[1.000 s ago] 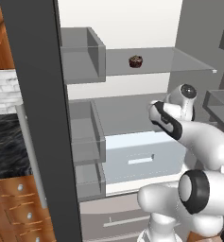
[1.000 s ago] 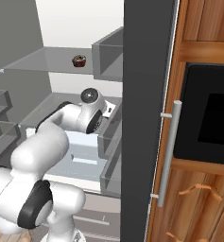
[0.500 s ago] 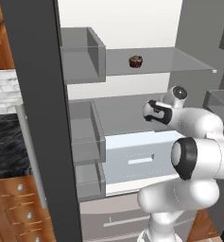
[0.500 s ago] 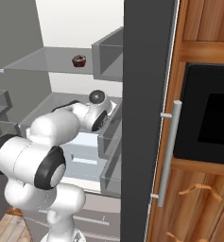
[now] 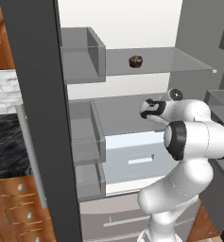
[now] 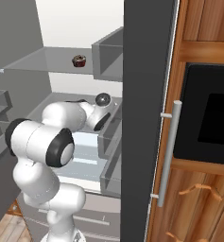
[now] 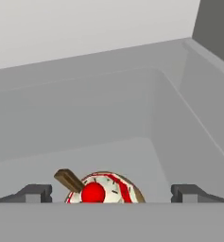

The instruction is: Take the cupcakes from the fridge and place them on the empty tray on the dining counter.

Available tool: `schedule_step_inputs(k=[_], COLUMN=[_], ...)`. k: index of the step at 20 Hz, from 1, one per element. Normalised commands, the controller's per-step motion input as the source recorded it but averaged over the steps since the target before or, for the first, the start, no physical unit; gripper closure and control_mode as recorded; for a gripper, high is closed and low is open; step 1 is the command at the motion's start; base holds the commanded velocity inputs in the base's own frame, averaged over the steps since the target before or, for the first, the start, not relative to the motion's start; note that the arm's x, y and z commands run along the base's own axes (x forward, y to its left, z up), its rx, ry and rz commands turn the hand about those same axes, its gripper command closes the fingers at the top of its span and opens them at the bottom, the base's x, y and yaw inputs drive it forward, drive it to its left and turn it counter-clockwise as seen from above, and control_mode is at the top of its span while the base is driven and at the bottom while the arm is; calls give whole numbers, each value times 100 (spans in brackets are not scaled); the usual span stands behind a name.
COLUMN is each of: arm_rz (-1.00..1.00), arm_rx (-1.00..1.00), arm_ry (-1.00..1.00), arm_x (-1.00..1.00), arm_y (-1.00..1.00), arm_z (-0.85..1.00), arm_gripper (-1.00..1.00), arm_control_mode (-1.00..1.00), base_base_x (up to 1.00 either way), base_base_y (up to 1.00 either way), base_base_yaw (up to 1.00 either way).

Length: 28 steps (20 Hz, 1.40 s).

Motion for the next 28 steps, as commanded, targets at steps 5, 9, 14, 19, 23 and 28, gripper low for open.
schedule_step_inputs(k=[5, 9, 14, 19, 23, 28], arm_rz=[-1, -5, -2, 0, 16, 29], arm_rx=[0, 0, 0, 0, 0, -5], arm_ry=[1, 5, 2, 0, 0, 1], arm_x=[22, 0, 0, -3, -50, -76], arm_y=[0, 0, 0, 0, 6, 20], arm_z=[-26, -30, -9, 0, 5, 38], arm_gripper=[-100, 100, 100, 100, 100, 100], arm_control_mode=[-100, -100, -100, -100, -100, -100], base_base_x=[0, 0, 0, 0, 0, 0], base_base_y=[0, 0, 0, 0, 0, 0], base_base_yaw=[0, 0, 0, 0, 0, 0])
